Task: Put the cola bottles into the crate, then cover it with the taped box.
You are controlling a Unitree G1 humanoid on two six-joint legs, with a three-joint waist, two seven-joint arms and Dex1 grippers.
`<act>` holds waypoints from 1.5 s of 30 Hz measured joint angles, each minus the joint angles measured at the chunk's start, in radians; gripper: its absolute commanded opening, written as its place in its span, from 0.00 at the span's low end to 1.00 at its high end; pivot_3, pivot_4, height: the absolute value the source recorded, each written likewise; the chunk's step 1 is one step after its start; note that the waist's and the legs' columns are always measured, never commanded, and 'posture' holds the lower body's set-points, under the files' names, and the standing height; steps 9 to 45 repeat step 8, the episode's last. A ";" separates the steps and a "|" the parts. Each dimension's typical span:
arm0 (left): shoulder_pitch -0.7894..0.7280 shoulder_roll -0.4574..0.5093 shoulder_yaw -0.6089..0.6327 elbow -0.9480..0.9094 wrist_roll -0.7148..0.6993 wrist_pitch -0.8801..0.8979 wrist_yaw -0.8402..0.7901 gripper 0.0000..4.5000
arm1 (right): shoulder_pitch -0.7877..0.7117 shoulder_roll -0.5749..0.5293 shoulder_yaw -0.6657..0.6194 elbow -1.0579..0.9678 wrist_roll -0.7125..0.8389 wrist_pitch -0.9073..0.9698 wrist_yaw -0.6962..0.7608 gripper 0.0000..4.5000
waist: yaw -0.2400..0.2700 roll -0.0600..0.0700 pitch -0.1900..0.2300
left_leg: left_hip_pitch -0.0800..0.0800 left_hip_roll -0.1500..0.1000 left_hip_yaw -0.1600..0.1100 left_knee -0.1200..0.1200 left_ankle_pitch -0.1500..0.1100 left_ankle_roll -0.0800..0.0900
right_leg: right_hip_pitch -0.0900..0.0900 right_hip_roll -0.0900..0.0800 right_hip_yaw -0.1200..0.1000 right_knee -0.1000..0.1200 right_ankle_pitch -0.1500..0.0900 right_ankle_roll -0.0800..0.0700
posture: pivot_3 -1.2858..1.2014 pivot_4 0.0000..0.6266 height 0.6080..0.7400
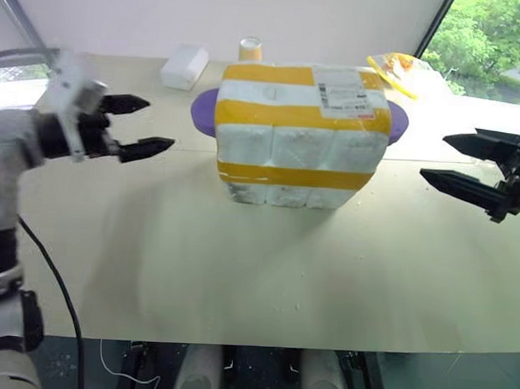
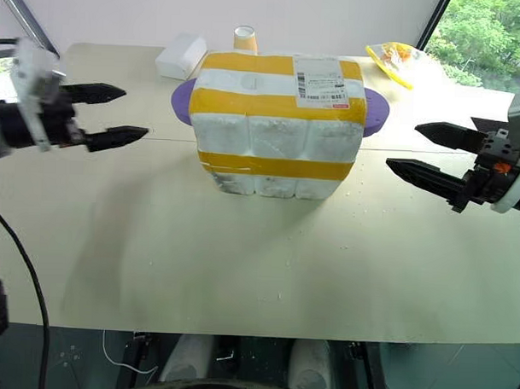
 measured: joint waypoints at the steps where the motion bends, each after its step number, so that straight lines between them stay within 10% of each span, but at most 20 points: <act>1: -0.003 0.036 0.010 0.032 -0.034 0.030 -0.042 0.99 | 0.009 -0.008 0.000 0.013 -0.011 -0.005 0.018 1.00 | 0.000 0.000 0.000 | 0.000 0.000 0.000 0.000 0.000 0.000 | 0.000 0.000 0.000 0.000 0.000 0.000 | 0.52 0.24 1.00; 6: 0.007 0.150 -0.020 0.149 -0.069 0.029 -0.187 0.99 | 0.035 -0.025 0.007 0.059 -0.070 -0.043 0.091 1.00 | 0.000 0.000 0.000 | 0.002 -0.001 0.000 0.000 0.000 0.000 | 0.002 0.000 0.000 0.000 0.000 0.000 | 0.52 0.24 1.00; 45: 0.014 0.153 -0.056 0.153 -0.066 0.008 -0.203 0.99 | 0.032 -0.024 0.020 0.062 -0.077 -0.052 0.097 1.00 | 0.000 0.000 0.000 | 0.002 0.000 0.000 0.000 0.000 0.000 | 0.002 0.000 0.000 0.000 0.000 0.000 | 0.52 0.24 1.00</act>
